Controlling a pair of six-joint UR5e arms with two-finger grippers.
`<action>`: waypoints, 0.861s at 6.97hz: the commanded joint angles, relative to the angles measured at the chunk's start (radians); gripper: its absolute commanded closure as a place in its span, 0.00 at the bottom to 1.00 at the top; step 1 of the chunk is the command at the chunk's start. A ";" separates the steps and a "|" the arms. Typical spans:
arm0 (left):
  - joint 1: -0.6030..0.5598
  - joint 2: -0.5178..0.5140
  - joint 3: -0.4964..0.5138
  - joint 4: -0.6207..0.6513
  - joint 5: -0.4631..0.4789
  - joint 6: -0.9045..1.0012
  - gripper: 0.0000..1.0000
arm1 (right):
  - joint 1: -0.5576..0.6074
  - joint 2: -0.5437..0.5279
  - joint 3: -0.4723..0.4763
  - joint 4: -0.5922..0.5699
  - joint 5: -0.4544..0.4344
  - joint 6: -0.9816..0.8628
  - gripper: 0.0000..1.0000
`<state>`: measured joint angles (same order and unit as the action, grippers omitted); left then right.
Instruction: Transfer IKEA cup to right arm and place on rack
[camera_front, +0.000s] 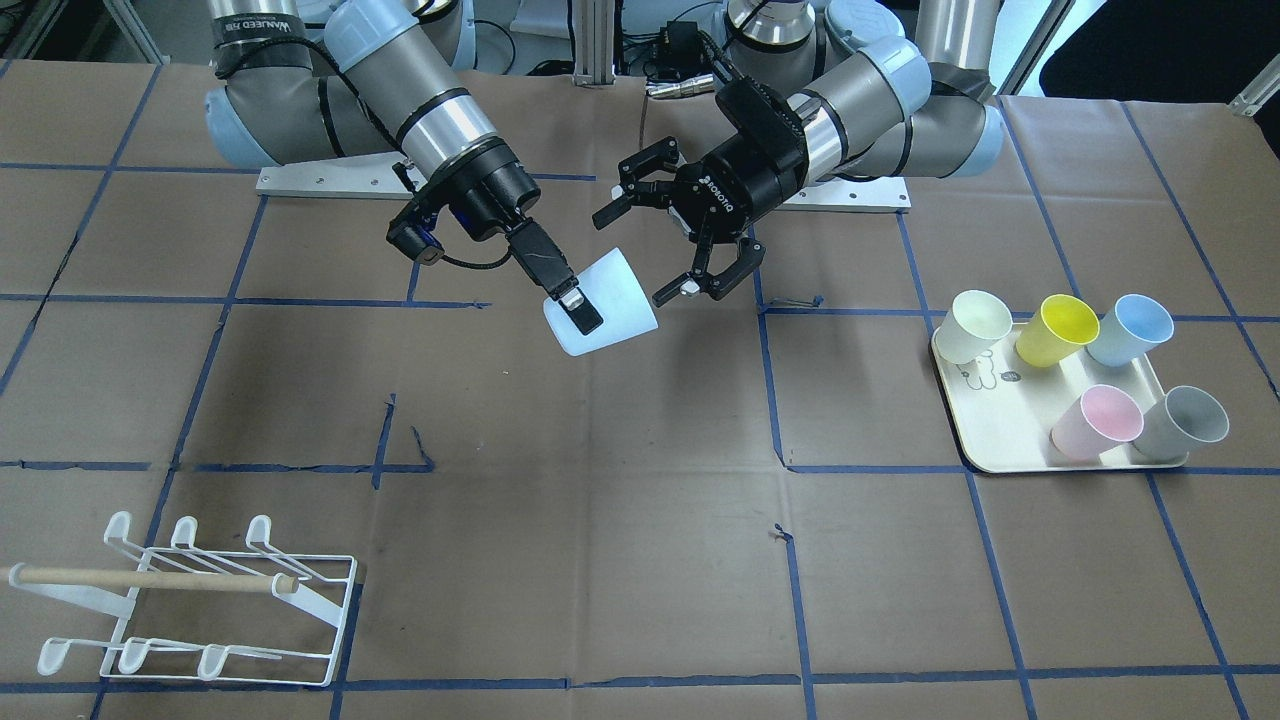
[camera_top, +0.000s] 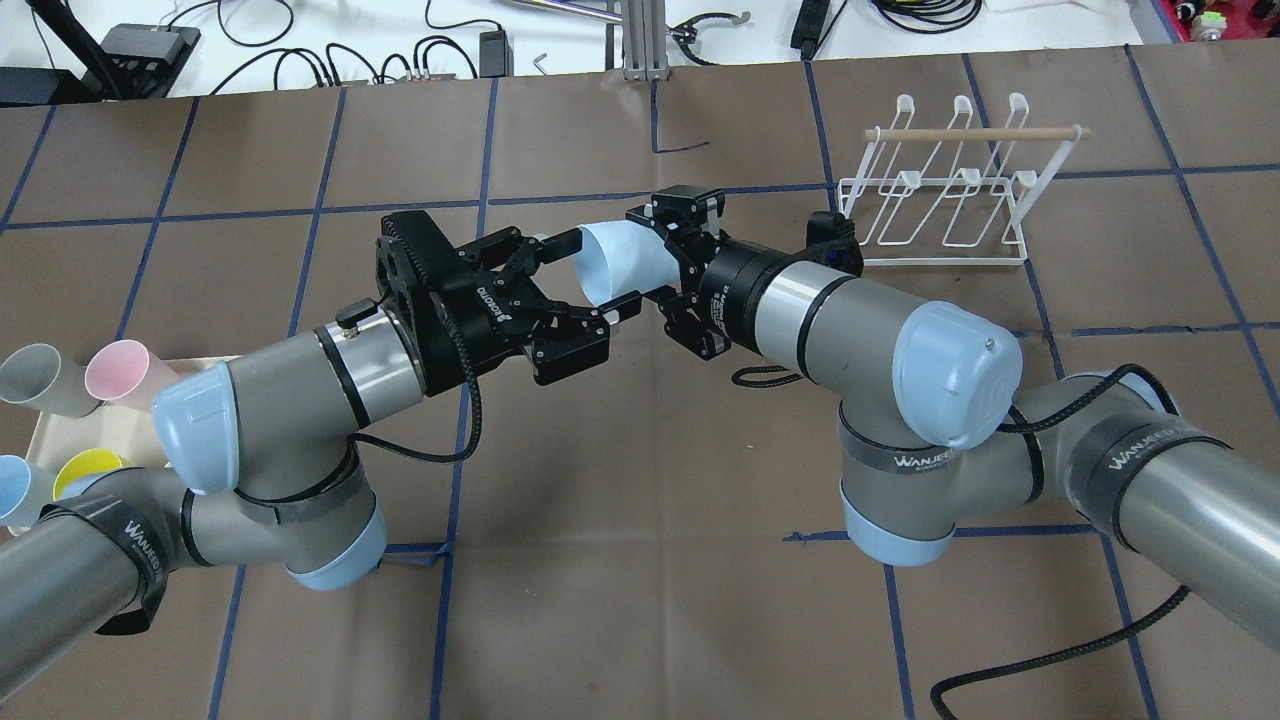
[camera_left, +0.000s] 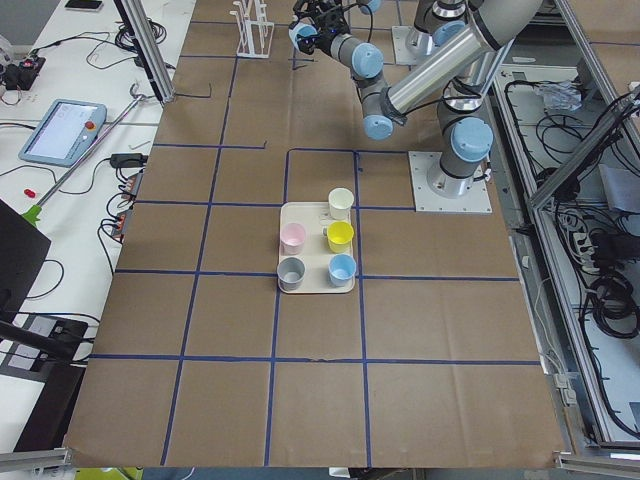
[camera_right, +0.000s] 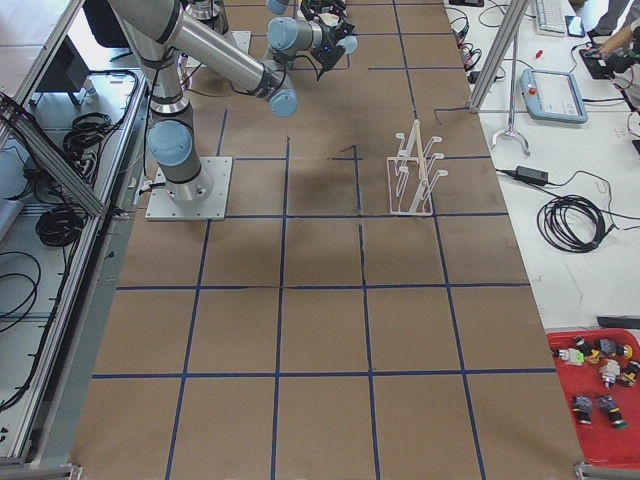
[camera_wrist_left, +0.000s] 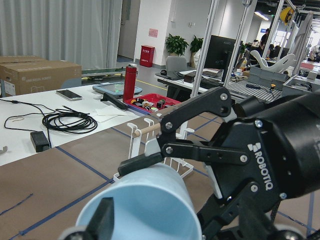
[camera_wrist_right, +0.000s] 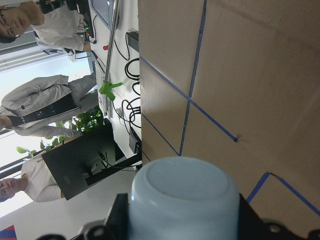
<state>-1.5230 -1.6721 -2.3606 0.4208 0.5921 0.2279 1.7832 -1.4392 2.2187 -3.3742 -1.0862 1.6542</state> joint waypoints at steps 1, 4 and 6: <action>0.110 0.035 -0.002 -0.028 0.000 -0.010 0.01 | -0.017 0.028 -0.055 -0.002 -0.008 -0.008 0.81; 0.116 0.151 0.125 -0.495 0.358 -0.021 0.01 | -0.137 0.094 -0.146 -0.011 -0.006 -0.305 0.91; 0.081 0.169 0.361 -0.989 0.619 -0.022 0.01 | -0.230 0.141 -0.232 -0.011 -0.087 -0.613 0.91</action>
<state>-1.4178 -1.5120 -2.1369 -0.2830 1.0570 0.2069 1.6102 -1.3265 2.0379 -3.3840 -1.1140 1.2175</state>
